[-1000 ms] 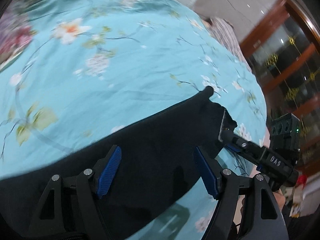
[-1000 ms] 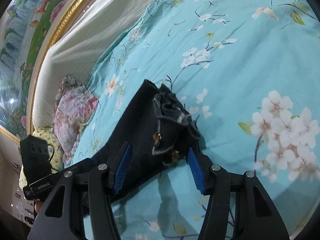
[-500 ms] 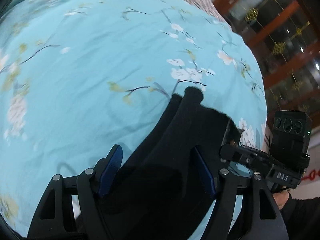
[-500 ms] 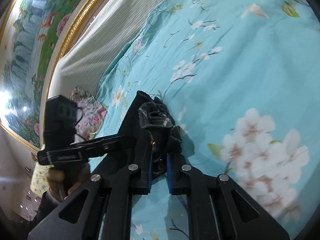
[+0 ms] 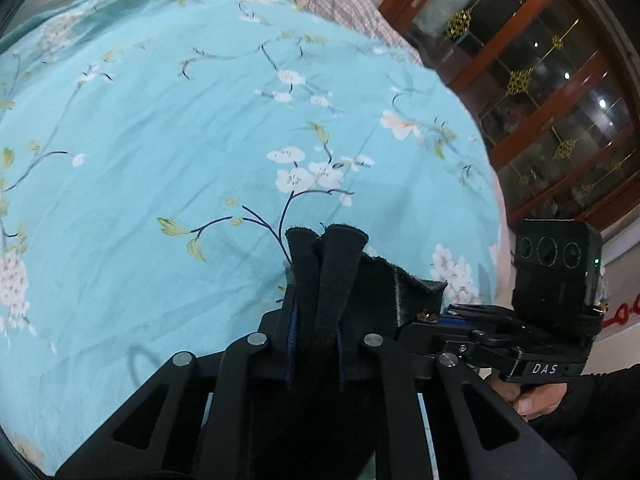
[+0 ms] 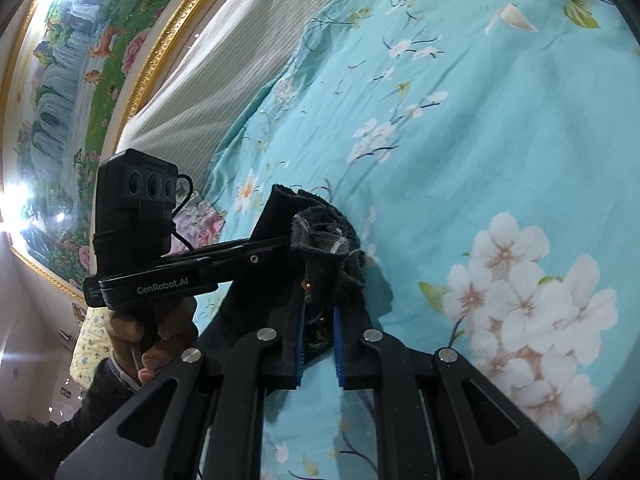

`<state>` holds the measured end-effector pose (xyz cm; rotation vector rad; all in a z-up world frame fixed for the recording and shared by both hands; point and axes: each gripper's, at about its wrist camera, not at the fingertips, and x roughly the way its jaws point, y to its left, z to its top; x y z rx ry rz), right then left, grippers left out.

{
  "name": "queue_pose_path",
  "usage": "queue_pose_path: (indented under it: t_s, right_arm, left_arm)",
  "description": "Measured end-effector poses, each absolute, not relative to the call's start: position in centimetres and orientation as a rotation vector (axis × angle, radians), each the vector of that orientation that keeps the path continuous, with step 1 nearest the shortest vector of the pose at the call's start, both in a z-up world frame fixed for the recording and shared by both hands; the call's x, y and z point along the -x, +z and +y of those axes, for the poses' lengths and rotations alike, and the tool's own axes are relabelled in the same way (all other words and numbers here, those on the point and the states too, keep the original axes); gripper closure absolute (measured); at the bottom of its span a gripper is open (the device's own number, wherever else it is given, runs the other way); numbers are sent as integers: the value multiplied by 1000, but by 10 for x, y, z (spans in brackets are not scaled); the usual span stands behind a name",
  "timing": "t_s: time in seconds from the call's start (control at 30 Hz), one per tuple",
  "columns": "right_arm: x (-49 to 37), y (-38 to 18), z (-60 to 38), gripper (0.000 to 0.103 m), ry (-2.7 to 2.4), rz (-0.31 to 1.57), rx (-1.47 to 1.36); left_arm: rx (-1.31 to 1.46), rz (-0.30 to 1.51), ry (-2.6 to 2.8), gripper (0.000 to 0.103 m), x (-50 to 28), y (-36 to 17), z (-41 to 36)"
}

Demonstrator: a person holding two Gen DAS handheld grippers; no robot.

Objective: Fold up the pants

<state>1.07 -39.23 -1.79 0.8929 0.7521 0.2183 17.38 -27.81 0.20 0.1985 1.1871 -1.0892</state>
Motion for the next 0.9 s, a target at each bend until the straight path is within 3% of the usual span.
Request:
queue_pose_path:
  t_s: [0.5, 0.9]
  right_arm:
    - [-17, 35, -340, 90, 485, 648, -826]
    - [-35, 34, -265, 90, 638, 740, -755]
  left_arm:
    - [9, 1044, -1077, 90, -151, 68, -188]
    - [144, 991, -965, 90, -126, 69, -86]
